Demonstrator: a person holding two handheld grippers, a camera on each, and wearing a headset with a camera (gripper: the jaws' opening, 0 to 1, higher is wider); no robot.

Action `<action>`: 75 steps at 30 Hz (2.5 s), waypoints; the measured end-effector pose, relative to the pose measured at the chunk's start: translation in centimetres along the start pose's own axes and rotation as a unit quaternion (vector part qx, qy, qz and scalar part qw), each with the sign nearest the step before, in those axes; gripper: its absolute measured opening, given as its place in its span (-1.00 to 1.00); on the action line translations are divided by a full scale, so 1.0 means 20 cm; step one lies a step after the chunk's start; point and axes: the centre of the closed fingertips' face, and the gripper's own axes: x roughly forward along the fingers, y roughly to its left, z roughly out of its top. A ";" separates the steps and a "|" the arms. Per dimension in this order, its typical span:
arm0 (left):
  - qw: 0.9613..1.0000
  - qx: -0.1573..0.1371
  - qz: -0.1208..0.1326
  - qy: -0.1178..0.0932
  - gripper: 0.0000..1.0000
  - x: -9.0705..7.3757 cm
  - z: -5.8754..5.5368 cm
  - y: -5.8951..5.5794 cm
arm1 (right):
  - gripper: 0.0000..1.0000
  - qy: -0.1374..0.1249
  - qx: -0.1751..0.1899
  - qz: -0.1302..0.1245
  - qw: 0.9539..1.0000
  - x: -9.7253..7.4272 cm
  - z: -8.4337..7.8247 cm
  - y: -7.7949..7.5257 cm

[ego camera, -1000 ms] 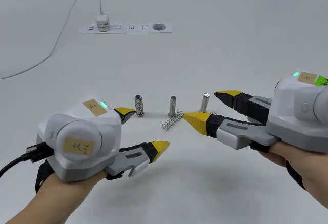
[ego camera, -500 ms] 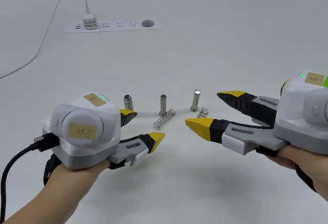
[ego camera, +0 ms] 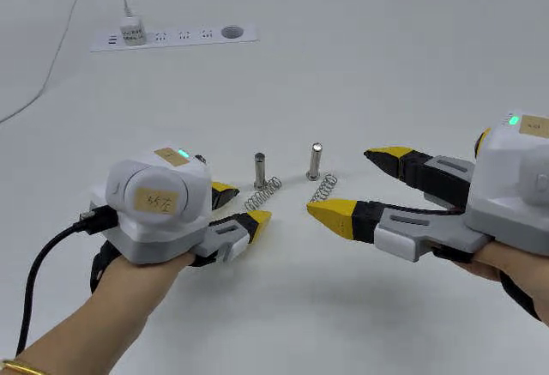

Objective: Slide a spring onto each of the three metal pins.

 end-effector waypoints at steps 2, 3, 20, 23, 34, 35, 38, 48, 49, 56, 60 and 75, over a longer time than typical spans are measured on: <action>1.000 0.004 0.001 0.001 -0.45 0.01 0.00 0.01 | 0.25 0.002 -0.005 0.000 1.000 0.00 0.00 0.00; 1.000 0.005 0.001 0.004 -0.47 0.01 -0.01 0.01 | 0.25 0.002 -0.004 0.000 1.000 0.00 -0.01 0.00; 0.999 0.032 -0.010 0.008 -0.77 0.02 -0.01 0.01 | 0.24 0.004 0.031 -0.007 0.999 -0.01 -0.03 -0.01; 0.999 0.046 -0.011 0.007 -0.78 0.02 -0.01 0.01 | 0.22 0.000 0.037 -0.009 0.999 -0.01 -0.02 -0.02; 0.999 0.049 -0.015 -0.004 -0.80 -0.01 0.00 0.00 | 0.23 -0.010 0.061 -0.004 0.998 0.00 0.03 -0.01; 0.999 0.049 -0.014 -0.007 -0.80 -0.02 0.01 0.00 | 0.24 -0.010 0.063 -0.004 0.998 0.00 0.03 -0.01; 0.998 0.051 -0.016 -0.014 -0.81 -0.05 0.02 -0.02 | 0.24 -0.013 0.078 -0.001 0.997 0.00 0.04 -0.01; 0.997 0.066 -0.018 -0.047 -0.80 -0.17 0.10 -0.07 | 0.20 -0.027 0.129 0.015 0.991 0.02 0.09 0.02; 0.996 0.067 -0.018 -0.051 -0.80 -0.18 0.11 -0.07 | 0.19 -0.029 0.133 0.018 0.991 0.03 0.10 0.03; 0.994 0.070 -0.018 -0.085 -0.80 -0.26 0.19 -0.10 | 0.11 -0.039 0.157 0.043 0.986 0.06 0.15 0.09; 0.992 0.070 -0.016 -0.104 -0.80 -0.31 0.23 -0.11 | 0.06 -0.044 0.171 0.054 0.983 0.07 0.17 0.12; 0.982 0.080 -0.026 -0.166 -0.80 -0.41 0.34 -0.18 | -0.36 -0.069 0.242 0.101 0.963 0.10 0.25 0.21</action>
